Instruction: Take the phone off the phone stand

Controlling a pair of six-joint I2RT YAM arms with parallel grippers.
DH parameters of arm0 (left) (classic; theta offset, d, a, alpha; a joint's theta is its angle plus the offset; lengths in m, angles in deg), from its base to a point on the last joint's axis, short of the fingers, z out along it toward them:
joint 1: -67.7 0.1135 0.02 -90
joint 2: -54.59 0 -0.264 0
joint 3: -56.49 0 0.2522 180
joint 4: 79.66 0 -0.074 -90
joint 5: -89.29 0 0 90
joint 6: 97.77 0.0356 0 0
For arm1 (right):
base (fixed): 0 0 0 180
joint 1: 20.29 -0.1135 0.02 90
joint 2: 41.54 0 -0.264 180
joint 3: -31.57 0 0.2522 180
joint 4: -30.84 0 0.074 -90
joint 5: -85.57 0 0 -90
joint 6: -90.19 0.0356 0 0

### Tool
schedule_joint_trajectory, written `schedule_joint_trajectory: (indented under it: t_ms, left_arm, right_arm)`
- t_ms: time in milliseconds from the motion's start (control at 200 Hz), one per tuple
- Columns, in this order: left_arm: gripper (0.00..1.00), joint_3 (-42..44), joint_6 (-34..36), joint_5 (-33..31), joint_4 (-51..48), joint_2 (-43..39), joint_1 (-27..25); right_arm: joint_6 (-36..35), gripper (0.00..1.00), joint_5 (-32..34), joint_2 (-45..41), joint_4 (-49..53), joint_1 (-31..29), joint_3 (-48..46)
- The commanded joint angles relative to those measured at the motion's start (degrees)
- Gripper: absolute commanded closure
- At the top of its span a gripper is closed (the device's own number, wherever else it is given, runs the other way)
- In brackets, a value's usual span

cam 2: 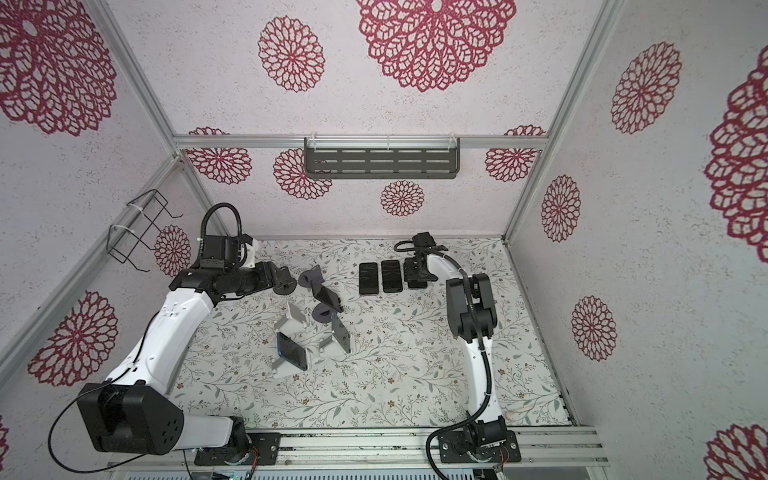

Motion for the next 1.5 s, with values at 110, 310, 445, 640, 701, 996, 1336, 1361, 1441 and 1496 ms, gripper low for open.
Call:
schedule_joint_trajectory:
  t_ms: [110, 310, 445, 640, 701, 996, 1336, 1361, 1441, 1496]
  left_arm:
    - [0.34, 0.30, 0.58, 1.09, 0.49, 0.91, 0.32]
    - [0.26, 0.21, 0.52, 2.15, 0.47, 1.31, 0.36]
    - [0.21, 0.46, 0.26, 3.42, 0.84, 1.29, 0.20]
    - [0.11, 1.06, -2.22, 8.19, 2.65, 2.76, -0.86]
    - [0.08, 1.30, -3.98, 10.05, 3.33, 3.37, -0.88]
    - [0.06, 6.31, -13.60, 8.55, 12.58, 5.29, -5.41]
    - [0.19, 4.48, -16.77, 5.67, 14.04, 12.08, -8.79]
    - [0.19, 4.22, -16.79, 5.56, 14.05, 12.64, -9.04]
    - [0.24, 3.29, -16.87, 5.32, 14.05, 14.38, -9.67]
    - [0.27, 2.71, -16.88, 5.17, 14.05, 15.48, -9.99]
  right_arm:
    - [1.76, 0.20, -1.97, -4.14, 3.46, -0.66, -2.60]
    - [0.84, 0.14, -0.24, -8.42, 3.79, -0.66, -2.87]
    - [-0.36, 0.08, 1.32, -13.37, 4.15, -0.42, -4.20]
    - [-2.49, 0.01, -0.15, -24.91, 1.96, -0.02, -13.28]
    - [-3.60, 0.01, -0.74, -29.14, 0.99, -0.07, -17.34]
    - [1.05, 0.01, -12.60, -48.78, -11.28, 0.29, -41.93]
    - [0.96, 0.01, -13.78, -67.78, -20.18, 1.03, -64.71]
    - [1.39, 0.01, -12.96, -68.87, -20.19, 1.72, -66.00]
    - [2.08, 0.01, -14.84, -71.17, -20.23, 4.04, -68.94]
    - [2.40, 0.01, -15.55, -72.70, -20.86, 4.72, -70.80]
